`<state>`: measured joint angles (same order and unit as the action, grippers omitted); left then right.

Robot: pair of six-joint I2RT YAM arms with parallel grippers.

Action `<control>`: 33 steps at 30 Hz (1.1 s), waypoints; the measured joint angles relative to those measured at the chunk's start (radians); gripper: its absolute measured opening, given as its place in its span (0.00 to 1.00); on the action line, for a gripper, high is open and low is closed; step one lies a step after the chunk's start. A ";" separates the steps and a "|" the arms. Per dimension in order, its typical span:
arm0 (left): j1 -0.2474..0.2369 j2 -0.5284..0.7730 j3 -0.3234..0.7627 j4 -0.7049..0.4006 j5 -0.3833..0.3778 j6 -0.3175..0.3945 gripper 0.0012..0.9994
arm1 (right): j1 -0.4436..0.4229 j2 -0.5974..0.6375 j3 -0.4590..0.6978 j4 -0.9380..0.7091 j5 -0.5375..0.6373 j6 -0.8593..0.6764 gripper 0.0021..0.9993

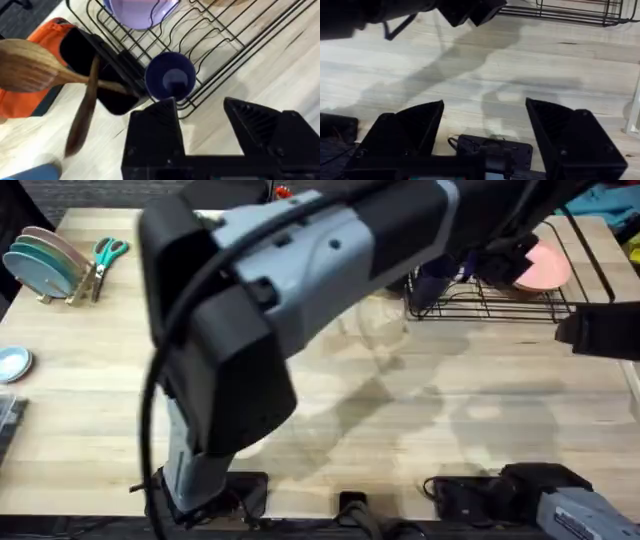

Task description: Pick up the cup on the table and put them onto the rack.

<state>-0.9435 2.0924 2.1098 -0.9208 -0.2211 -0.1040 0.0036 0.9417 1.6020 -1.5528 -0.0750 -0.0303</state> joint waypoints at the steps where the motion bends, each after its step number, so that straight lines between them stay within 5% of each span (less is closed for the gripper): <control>1: 0.004 -0.034 0.000 -0.023 0.000 0.000 0.65 | 0.000 0.000 0.000 0.000 0.000 0.000 0.99; 5: 0.017 -0.075 0.000 -0.059 0.000 0.002 0.73 | 0.000 0.000 0.000 0.000 0.000 0.000 0.99; 7: 0.061 -0.158 0.000 -0.133 0.000 0.007 0.92 | 0.000 0.000 0.000 0.000 0.000 0.000 0.99; 8: 0.064 -0.169 0.000 -0.144 0.000 0.007 0.94 | 0.000 0.000 0.000 0.000 0.000 0.000 0.99; 16: 0.112 -0.255 0.001 -0.267 0.000 0.008 0.99 | 0.000 0.000 0.000 0.000 0.000 0.000 0.99; 21: 0.191 -0.302 -0.003 -0.319 0.000 0.008 0.99 | 0.000 0.000 0.000 0.000 0.000 0.000 0.99; 23: 0.251 -0.451 -0.112 -0.284 0.000 0.008 0.99 | 0.000 0.000 0.000 0.000 0.000 0.000 0.99; 33: 0.334 -0.766 -0.441 -0.195 0.000 0.042 0.99 | 0.000 0.000 0.000 0.002 0.000 0.000 0.99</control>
<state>-0.6092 1.3264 1.6687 -1.1160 -0.2212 -0.0617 0.0036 0.9417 1.6020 -1.5503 -0.0750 -0.0303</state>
